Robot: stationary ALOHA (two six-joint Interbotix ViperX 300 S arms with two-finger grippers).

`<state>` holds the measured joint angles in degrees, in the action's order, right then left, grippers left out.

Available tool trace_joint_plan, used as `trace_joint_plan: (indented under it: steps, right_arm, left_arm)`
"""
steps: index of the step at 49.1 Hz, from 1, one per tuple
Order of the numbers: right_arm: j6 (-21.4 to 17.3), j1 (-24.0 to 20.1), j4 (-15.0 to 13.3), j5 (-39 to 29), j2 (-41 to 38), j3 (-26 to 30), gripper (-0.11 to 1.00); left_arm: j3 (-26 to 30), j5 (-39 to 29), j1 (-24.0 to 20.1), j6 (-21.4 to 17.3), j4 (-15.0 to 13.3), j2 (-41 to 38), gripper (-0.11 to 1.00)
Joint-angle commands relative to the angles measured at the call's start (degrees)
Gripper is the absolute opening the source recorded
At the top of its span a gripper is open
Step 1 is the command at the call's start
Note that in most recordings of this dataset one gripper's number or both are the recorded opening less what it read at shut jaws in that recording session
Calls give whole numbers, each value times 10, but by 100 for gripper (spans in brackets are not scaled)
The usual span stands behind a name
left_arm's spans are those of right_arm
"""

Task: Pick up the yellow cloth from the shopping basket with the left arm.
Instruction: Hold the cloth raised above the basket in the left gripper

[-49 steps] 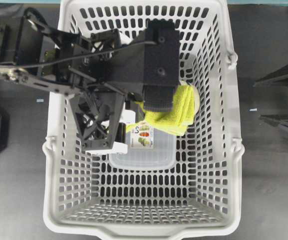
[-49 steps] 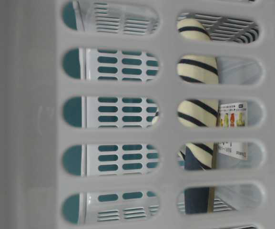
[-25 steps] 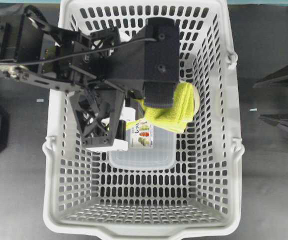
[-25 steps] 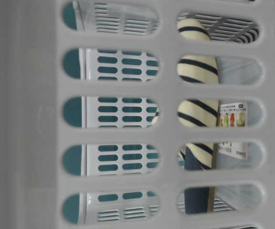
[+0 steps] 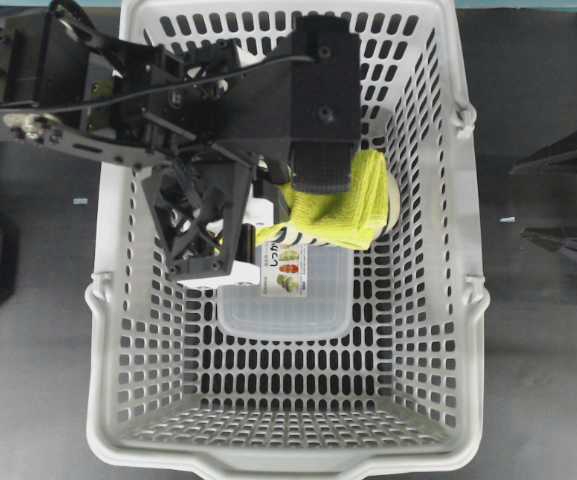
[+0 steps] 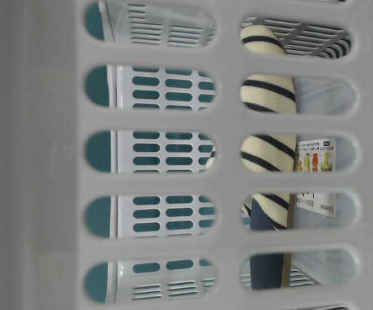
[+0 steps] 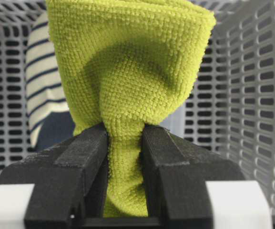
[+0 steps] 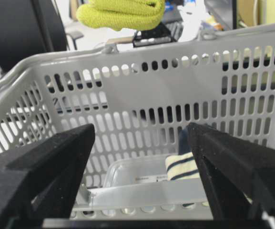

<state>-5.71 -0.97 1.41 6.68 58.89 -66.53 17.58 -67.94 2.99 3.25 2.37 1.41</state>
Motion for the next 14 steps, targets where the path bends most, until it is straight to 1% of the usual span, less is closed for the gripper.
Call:
trace_joint_plan:
  steps: [1, 14]
  right_arm:
    - [0, 0, 3, 5, -1, 6, 75]
    - [-1, 0, 4, 4, 1, 4, 75]
  left_arm:
    - [10, 2, -2, 0, 2, 8, 18]
    - [8, 2, -4, 0, 2, 8, 18]
